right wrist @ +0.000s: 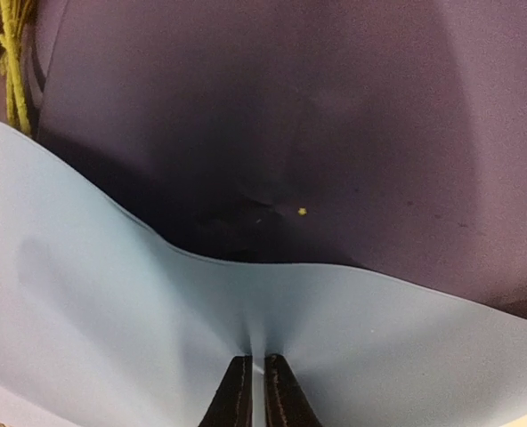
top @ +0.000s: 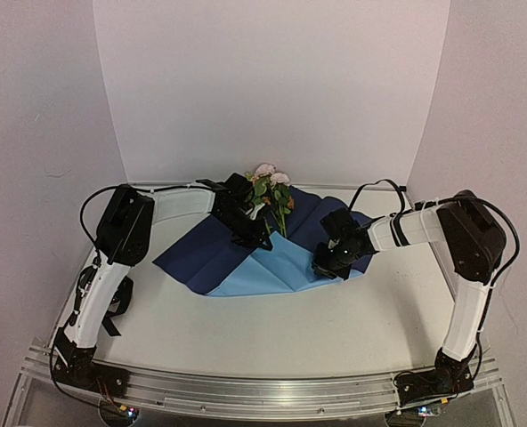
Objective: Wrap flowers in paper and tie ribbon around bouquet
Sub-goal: Adjust the 1/4-folded wrapping paper at the center of the board, then press the fold line on the 1/4-folded wrapping paper.
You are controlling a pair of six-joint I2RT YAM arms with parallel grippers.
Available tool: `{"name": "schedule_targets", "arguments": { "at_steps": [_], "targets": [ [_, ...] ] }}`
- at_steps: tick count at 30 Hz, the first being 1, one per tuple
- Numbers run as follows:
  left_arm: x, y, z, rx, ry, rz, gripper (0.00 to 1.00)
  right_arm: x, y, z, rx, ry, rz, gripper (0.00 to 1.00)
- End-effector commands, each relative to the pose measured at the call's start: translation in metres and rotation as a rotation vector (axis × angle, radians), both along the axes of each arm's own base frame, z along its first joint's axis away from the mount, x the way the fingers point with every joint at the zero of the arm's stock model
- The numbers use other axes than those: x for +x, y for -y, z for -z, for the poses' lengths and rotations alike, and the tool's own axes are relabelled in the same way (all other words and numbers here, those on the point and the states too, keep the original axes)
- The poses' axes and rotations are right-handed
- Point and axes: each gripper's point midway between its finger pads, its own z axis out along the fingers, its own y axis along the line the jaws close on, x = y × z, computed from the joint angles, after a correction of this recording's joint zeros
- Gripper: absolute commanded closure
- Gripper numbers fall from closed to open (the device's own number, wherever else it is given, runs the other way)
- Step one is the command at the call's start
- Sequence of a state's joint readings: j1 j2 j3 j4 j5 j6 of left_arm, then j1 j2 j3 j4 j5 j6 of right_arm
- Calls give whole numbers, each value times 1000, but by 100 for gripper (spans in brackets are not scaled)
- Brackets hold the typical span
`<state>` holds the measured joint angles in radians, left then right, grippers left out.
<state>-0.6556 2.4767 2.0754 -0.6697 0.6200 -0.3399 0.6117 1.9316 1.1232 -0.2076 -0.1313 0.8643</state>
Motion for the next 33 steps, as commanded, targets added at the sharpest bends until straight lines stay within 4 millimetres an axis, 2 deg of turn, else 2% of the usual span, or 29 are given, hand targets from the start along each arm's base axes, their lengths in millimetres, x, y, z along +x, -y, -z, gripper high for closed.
{"name": "schedule_targets", "arguments": {
  "at_steps": [1, 5, 10, 13, 17, 20, 24, 28, 33],
  "targets": [
    [20, 5, -22, -25, 97, -29, 80, -17, 22, 22, -85, -69, 64, 97],
    [29, -2, -45, -15, 162, -72, 69, -20, 27, 25, -93, -81, 103, 100],
    [36, -14, -89, -4, 263, -121, 56, -23, 28, 32, -88, -110, 143, 100],
    [33, -22, -114, -2, 309, -136, 49, -24, 28, 36, -87, -123, 154, 100],
    [13, -24, -139, 2, 342, -109, 46, -24, 29, 37, -86, -127, 164, 100],
    [-14, -14, -145, -2, 327, -71, 47, -25, 28, 38, -81, -133, 168, 100],
    [-60, 17, -131, -44, 249, -5, 56, -26, 29, 39, -81, -138, 174, 100],
    [-96, 46, -100, -71, 146, 39, 65, -26, 27, 40, -75, -142, 174, 100],
    [-113, 64, -62, -75, 53, 12, 71, -26, 27, 40, -75, -142, 174, 100]
  ]
}}
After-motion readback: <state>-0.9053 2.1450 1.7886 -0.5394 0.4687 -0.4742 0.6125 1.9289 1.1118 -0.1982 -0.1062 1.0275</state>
